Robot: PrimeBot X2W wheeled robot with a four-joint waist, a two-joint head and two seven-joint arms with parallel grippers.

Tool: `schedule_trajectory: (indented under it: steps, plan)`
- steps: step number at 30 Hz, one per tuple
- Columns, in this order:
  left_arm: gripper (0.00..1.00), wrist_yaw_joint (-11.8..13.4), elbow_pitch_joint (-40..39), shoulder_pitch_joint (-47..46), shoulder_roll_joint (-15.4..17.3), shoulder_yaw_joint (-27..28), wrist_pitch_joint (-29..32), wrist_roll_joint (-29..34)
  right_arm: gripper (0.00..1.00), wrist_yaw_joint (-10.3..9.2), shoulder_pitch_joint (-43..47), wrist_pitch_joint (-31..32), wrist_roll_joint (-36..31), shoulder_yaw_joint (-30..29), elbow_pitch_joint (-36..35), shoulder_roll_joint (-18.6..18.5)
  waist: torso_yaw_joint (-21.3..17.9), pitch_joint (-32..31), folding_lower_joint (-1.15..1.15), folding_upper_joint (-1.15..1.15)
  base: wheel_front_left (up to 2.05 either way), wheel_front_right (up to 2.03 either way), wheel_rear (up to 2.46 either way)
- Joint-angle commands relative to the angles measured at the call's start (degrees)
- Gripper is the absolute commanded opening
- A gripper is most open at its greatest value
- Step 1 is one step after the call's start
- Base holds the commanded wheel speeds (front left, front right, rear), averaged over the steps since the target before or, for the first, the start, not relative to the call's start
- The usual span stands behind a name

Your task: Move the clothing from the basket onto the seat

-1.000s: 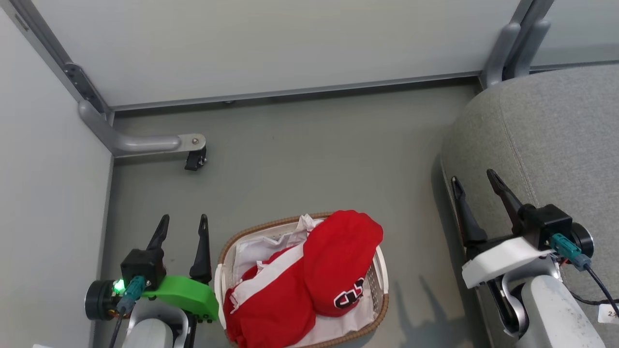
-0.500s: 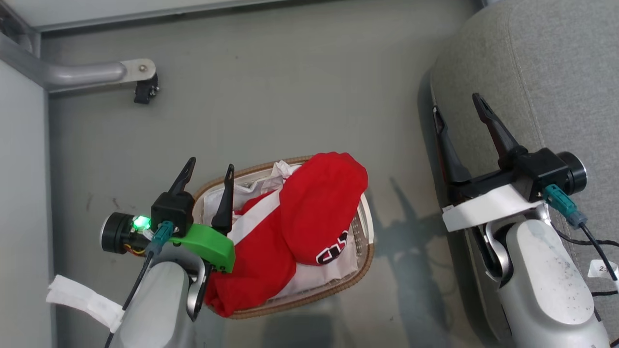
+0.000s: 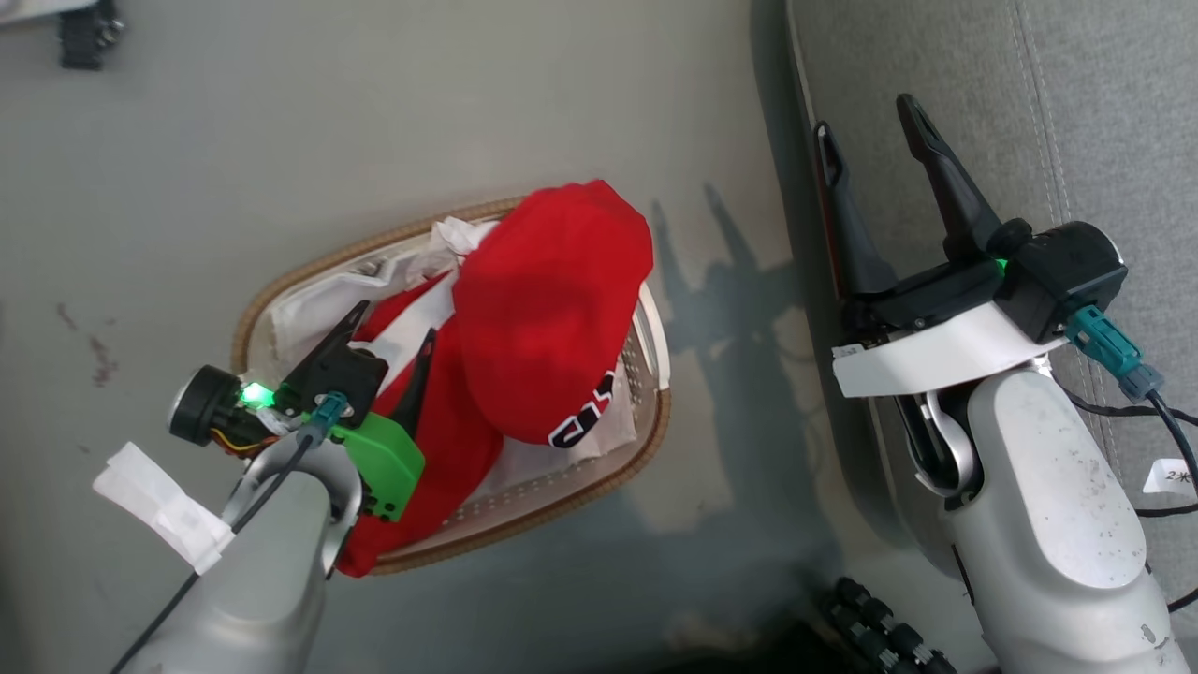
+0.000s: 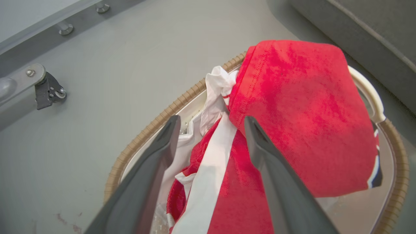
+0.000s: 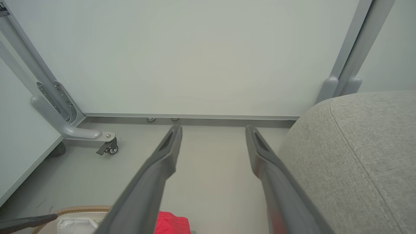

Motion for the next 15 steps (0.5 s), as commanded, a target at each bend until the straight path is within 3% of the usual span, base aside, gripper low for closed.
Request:
schedule_trajectory:
  steps: [1,10,15]
  plan:
    - [1.00,-0.15,1.29,-1.78,1.10,-0.39,0.03,0.21,1.00,-0.04,-1.05,-0.25,0.59,0.48,-0.36,0.03,-4.27,5.45,-0.01,0.00,0.00,0.00,0.00]
    - [1.00,-0.13,13.26,-8.33,3.74,-4.72,0.03,3.13,1.00,-0.04,-2.00,-0.25,3.57,3.31,-0.29,0.01,-6.98,11.08,-0.01,0.00,0.00,0.00,0.00]
    - [1.00,1.16,18.45,-11.92,4.17,-5.75,0.03,4.04,1.00,-0.04,-1.75,-0.25,4.75,4.26,-0.17,0.00,-7.82,13.30,-0.01,0.00,0.00,0.00,0.00]
